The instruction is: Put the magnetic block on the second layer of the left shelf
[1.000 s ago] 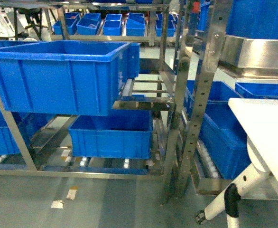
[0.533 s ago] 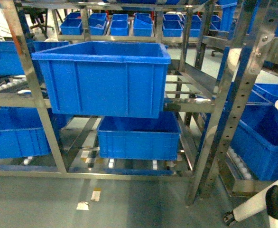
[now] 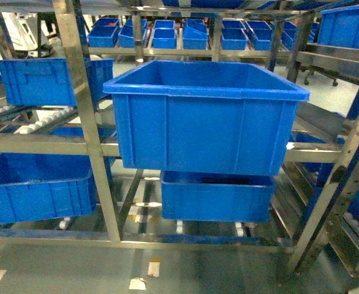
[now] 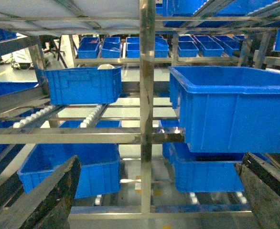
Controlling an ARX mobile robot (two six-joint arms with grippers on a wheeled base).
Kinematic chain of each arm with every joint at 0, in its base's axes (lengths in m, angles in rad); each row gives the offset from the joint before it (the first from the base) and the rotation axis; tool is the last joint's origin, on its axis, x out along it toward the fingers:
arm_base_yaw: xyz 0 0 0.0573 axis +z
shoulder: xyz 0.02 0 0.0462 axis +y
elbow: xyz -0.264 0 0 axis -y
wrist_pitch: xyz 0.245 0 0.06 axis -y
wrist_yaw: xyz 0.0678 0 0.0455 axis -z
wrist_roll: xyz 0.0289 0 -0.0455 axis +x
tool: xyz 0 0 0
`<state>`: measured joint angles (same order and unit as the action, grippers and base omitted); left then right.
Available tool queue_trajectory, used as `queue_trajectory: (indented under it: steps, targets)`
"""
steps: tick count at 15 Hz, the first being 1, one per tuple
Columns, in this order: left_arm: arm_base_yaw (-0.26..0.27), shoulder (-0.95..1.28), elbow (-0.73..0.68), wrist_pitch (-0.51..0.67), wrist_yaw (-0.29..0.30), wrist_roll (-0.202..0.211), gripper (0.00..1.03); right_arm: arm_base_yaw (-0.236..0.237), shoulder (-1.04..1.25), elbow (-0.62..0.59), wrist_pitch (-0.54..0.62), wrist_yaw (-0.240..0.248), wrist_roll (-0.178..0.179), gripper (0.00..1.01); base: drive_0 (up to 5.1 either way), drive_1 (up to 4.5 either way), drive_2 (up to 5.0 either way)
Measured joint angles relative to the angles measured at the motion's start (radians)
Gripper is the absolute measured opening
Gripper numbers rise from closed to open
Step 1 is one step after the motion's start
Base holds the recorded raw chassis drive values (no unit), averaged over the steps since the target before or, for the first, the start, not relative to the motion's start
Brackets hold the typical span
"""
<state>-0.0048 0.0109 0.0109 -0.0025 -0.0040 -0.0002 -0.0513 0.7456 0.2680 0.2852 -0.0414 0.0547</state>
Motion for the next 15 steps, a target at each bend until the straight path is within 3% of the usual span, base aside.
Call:
queue_trajectory:
  steps: [15]
  targets:
    - [0.000, 0.000, 0.000, -0.002, -0.001, 0.000, 0.98, 0.001, -0.001, 0.000, 0.002, 0.000, 0.000, 0.33, -3.5, 4.84, -1.4]
